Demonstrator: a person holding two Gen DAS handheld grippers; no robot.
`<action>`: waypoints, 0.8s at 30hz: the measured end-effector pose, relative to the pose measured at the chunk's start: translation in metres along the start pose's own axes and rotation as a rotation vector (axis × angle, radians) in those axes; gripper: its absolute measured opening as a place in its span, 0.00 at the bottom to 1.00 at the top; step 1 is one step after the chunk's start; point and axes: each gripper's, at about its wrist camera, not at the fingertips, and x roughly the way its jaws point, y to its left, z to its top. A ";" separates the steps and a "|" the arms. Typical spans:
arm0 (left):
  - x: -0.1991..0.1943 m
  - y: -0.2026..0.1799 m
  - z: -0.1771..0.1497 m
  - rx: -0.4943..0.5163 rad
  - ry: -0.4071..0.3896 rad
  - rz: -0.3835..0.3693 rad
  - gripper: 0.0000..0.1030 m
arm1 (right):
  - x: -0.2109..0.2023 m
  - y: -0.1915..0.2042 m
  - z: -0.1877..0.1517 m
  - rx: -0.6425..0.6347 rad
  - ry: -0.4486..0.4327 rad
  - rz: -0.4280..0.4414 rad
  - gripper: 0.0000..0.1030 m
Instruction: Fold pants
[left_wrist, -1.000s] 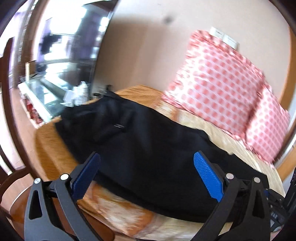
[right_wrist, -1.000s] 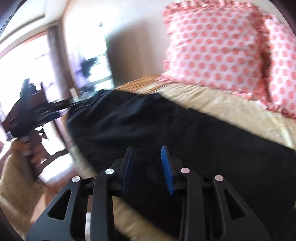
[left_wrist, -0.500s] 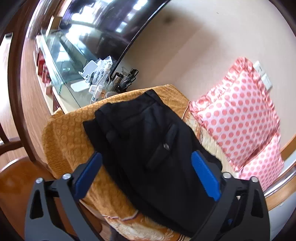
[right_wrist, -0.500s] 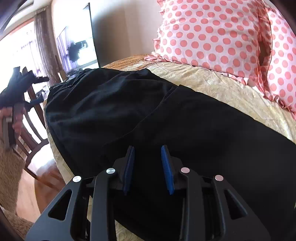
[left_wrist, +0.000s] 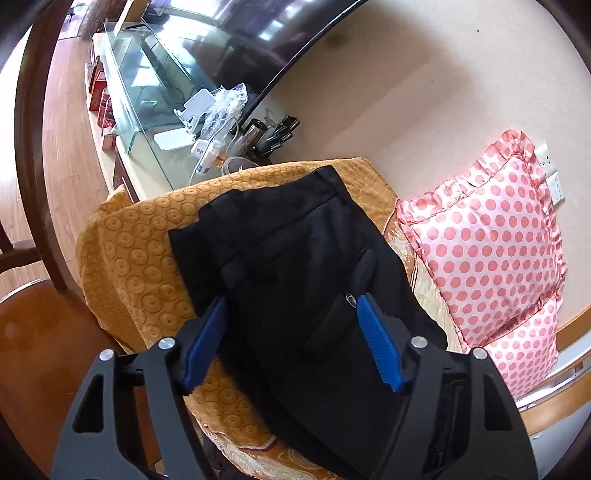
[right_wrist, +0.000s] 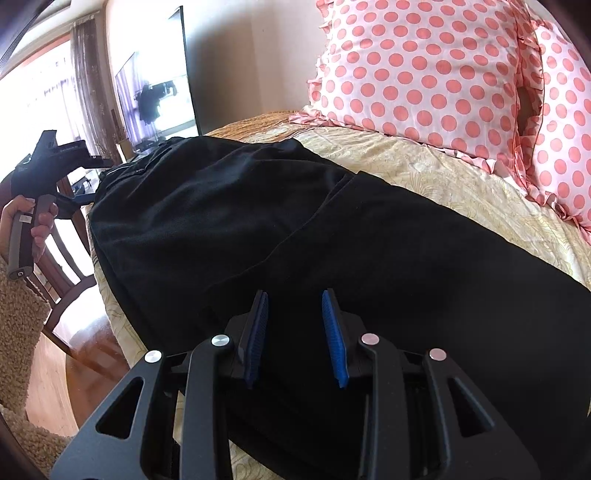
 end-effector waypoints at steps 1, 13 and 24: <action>0.001 0.000 0.001 -0.002 0.002 0.002 0.67 | 0.000 0.000 0.000 -0.002 -0.001 0.000 0.32; -0.013 0.009 -0.003 0.028 -0.038 0.093 0.05 | 0.000 0.001 0.000 -0.006 -0.007 -0.002 0.32; -0.030 0.023 -0.007 0.020 -0.056 0.078 0.25 | 0.000 0.000 0.001 -0.007 -0.009 -0.002 0.33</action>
